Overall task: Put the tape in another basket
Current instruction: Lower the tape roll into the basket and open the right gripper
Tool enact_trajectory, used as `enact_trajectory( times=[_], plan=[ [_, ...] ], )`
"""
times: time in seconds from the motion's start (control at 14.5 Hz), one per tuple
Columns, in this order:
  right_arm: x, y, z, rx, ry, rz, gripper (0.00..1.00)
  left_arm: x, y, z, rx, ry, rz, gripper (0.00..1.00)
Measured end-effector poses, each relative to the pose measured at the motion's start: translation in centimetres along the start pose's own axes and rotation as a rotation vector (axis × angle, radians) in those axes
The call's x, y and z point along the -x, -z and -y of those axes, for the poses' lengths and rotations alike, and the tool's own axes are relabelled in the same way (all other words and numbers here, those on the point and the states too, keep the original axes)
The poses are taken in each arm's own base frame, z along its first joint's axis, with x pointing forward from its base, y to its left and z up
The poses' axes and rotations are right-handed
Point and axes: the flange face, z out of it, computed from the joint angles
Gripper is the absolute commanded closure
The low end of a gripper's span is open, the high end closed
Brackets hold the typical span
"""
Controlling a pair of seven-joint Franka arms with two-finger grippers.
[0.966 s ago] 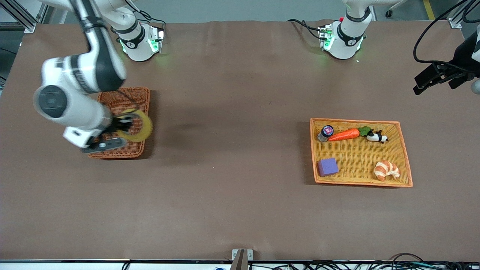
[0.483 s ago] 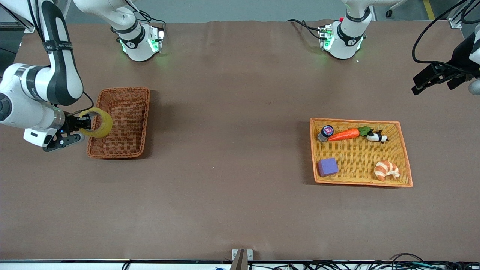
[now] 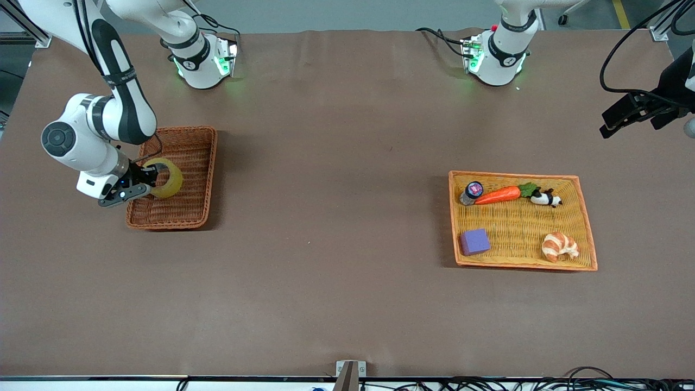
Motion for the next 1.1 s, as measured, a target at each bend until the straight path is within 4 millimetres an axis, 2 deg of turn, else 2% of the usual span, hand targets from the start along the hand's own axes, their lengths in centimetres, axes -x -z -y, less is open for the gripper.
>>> enact_trajectory(
  times=[0.34, 0.69, 0.76, 0.83, 0.9, 0.97, 1.1],
  plan=[
    [-0.7, -0.5, 2.2, -0.016, 0.011, -0.026, 0.96, 0.0, 0.0, 0.0, 0.0, 0.0, 0.0, 0.0],
    [0.1, -2.1, 3.1, -0.019, 0.018, -0.011, 0.85, 0.0, -0.1, 0.0, 0.0, -0.001, 0.002, 0.0],
    [0.2, -2.1, 3.1, -0.019, 0.017, -0.009, 0.79, 0.0, -0.1, 0.0, -0.001, -0.001, 0.005, 0.0],
    [0.2, -2.2, 3.1, -0.019, 0.017, -0.008, 0.63, 0.0, -0.2, 0.0, -0.001, -0.001, 0.006, 0.0],
    [0.2, -2.2, 3.1, -0.019, 0.017, -0.007, 0.38, 0.1, -0.2, -0.1, -0.002, -0.003, 0.007, 0.0],
    [0.3, -2.4, 3.1, -0.019, 0.017, -0.003, 0.2, 0.1, -0.3, -0.2, -0.001, -0.004, 0.008, 0.0],
    [0.3, -2.8, 3.0, -0.014, 0.017, 0.0, 0.0, 0.1, -0.3, -0.2, -0.001, -0.005, 0.01, 0.0]
  ],
)
